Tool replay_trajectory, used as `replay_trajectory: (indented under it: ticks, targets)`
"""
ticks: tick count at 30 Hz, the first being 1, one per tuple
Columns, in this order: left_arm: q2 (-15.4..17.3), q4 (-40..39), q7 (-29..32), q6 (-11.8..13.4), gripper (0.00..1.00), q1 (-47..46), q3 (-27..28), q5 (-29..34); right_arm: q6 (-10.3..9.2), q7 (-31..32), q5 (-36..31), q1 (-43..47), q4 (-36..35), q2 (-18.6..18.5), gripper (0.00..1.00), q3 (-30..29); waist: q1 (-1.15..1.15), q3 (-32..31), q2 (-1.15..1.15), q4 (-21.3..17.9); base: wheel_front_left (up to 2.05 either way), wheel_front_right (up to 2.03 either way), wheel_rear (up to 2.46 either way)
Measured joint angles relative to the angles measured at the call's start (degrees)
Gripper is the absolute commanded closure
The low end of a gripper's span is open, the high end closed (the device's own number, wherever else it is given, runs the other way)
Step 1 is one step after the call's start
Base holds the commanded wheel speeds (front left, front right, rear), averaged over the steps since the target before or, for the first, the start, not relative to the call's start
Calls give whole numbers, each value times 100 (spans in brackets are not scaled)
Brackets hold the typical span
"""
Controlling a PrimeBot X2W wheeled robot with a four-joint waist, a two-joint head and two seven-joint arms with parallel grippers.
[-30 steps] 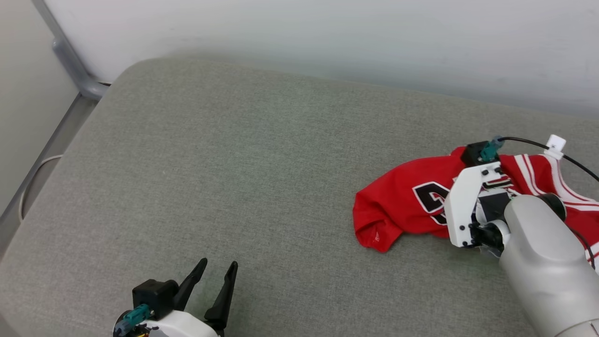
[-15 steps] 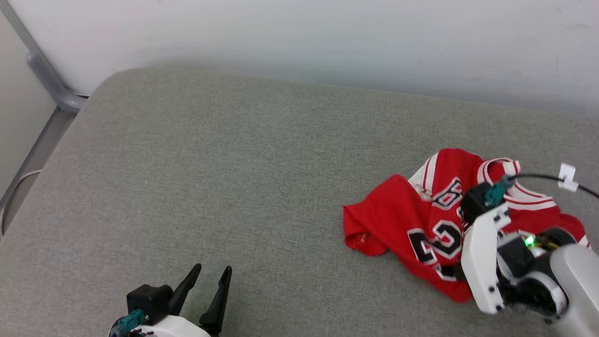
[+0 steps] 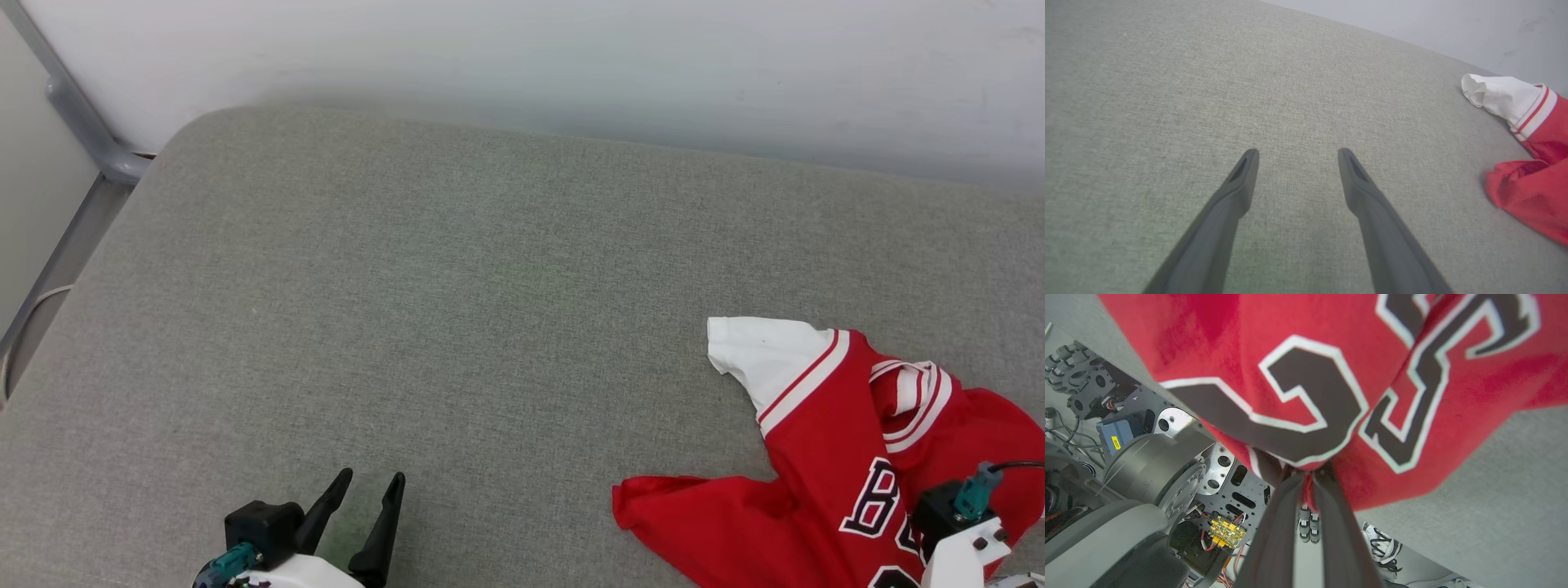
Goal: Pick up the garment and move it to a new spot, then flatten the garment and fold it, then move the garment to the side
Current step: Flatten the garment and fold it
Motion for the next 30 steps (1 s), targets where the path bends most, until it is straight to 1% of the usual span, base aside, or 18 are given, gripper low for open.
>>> replay_trajectory:
  ticks: [2, 5, 6, 7, 8, 9, 14, 18, 20, 22, 23, 27, 28, 29, 30]
  targets:
    - [-2, 41, 0, 0, 0, -29, -16, -1, 0, -119, -43, 63, 56, 212, 100, -51, 0, 7, 0, -13, 0, 0, 0]
    - [0, 137, 0, 0, 0, -77, -66, -2, 1, -400, -279, 64, 164, 292, 100, 69, 0, 2, 0, -33, 0, 0, 0]
    - [1, 164, 0, 0, 0, -79, -65, -13, 0, -485, -303, 63, 215, 356, 86, 73, 0, 1, 0, -47, 0, 0, 0]
    - [7, 186, 0, 0, 0, -83, -56, -20, 0, -639, -359, 54, 230, 417, 53, 69, 0, 3, 0, -68, 0, 0, 0]
    - [21, 199, 0, 0, 0, -90, -36, -26, 0, -776, -397, 29, 238, 481, 13, 45, 0, 6, 0, -92, 0, 0, 0]
    - [44, 213, 0, 0, 0, -100, 15, -36, 0, -984, -472, -19, 274, 584, 0, -43, 0, 6, 0, -143, 0, 0, 0]
    - [82, 163, 0, 0, 0, -100, 138, 21, 0, -1553, -526, -21, 165, 845, 0, -347, 0, -23, 0, -267, 0, 0, 0]
    - [127, 7, 0, 0, 0, -100, 233, 125, 0, -2152, -433, -25, -145, 1134, 0, -761, 0, -27, 0, -373, 0, 0, 0]
    - [153, -74, 0, 0, 0, -104, 266, 154, 0, -2738, -426, -41, -349, 1161, 0, -884, 0, -13, 0, -417, 0, 0, 0]
    - [182, -132, 0, 0, 0, -114, 298, 179, 0, -3288, -425, -54, -400, 1156, 0, -914, 0, 4, 0, -457, 0, 0, 0]
    - [196, -159, 0, 0, 0, -116, 318, 193, 0, -3530, -431, -15, -374, 1123, 0, -892, 0, 14, 0, -476, 0, 0, 0]
    - [204, -252, 0, 0, 0, -133, 336, 244, 0, -4840, -568, 130, -236, 917, 0, -756, -1, 47, 0, -524, 0, 0, 0]
    - [204, -252, 0, 0, 0, -133, 336, 244, 0, -4840, -568, 130, -236, 917, 0, -756, -1, 47, 0, -524, 0, 0, 0]
    - [210, -304, 0, 0, 0, -133, 316, 261, 0, -5531, -861, 205, -73, 724, 0, -652, -1, 55, 0, -537, 0, 0, 0]
    - [207, -334, 0, 0, 0, -133, 307, 264, 0, -5880, -927, 250, 20, 667, 0, -597, 0, 55, 0, -542, 0, 0, 0]
